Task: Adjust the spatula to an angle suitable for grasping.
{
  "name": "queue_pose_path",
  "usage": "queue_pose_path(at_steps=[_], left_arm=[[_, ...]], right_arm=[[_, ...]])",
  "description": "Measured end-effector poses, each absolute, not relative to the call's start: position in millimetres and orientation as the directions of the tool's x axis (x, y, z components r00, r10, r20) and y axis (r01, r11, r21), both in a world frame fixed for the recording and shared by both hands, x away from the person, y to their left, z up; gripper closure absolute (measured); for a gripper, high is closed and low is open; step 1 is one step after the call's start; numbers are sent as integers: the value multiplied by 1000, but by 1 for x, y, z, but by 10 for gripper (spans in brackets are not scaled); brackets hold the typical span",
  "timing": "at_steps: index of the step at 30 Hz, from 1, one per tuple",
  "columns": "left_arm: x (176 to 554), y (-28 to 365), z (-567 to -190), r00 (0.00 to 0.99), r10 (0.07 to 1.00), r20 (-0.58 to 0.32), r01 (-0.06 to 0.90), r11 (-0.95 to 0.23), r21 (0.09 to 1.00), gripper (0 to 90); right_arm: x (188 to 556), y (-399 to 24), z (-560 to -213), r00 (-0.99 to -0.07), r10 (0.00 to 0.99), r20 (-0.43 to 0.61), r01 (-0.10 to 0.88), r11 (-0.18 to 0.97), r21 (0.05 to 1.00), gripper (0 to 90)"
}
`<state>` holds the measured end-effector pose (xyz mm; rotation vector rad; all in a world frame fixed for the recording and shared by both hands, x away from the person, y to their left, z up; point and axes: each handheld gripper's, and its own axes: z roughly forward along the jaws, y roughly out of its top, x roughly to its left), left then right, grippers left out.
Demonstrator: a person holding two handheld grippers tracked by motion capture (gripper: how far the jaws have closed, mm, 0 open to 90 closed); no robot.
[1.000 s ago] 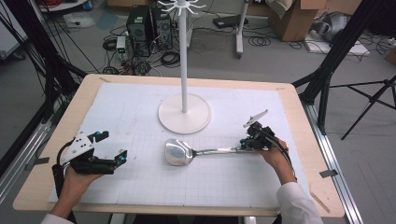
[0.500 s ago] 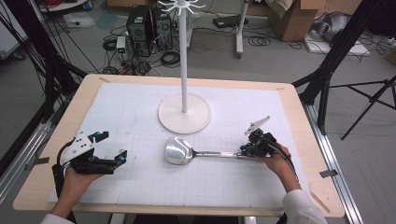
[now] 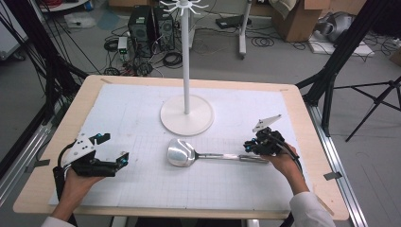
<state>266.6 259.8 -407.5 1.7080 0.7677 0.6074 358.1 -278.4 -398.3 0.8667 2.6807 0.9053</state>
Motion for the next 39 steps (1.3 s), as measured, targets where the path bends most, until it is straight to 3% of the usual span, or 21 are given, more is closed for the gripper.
queue_pose_path(at_steps=[5, 8, 12, 16, 18, 23, 28, 39], left_arm=[[267, 260, -408, 657, 754, 12, 185, -176, 967, 18], [267, 259, -408, 660, 751, 13, 183, -178, 967, 18], [266, 259, -408, 661, 750, 14, 184, -180, 966, 18], [267, 259, -408, 661, 750, 14, 183, -179, 967, 18], [266, 259, -408, 661, 751, 15, 184, -181, 966, 18], [266, 259, -407, 663, 749, 17, 182, -183, 966, 18], [266, 259, -407, 661, 750, 16, 182, -181, 966, 18], [266, 260, -407, 663, 749, 18, 179, -182, 967, 18]], right_arm=[[356, -271, -387, -837, 547, 10, 431, 648, 628, 613], [355, -264, -383, -850, 527, -2, 401, 650, 645, 416], [354, -255, -382, -879, 477, -7, 363, 678, 639, 219], [353, -246, -383, -910, 414, -10, 316, 709, 630, 215], [354, -242, -384, -913, 407, 17, 325, 704, 632, 257], [356, -234, -387, -920, 392, 6, 313, 726, 613, 253], [356, -224, -389, -926, 375, -37, 273, 736, 620, 109], [357, -200, -405, -952, 304, -35, 231, 789, 569, 81]])
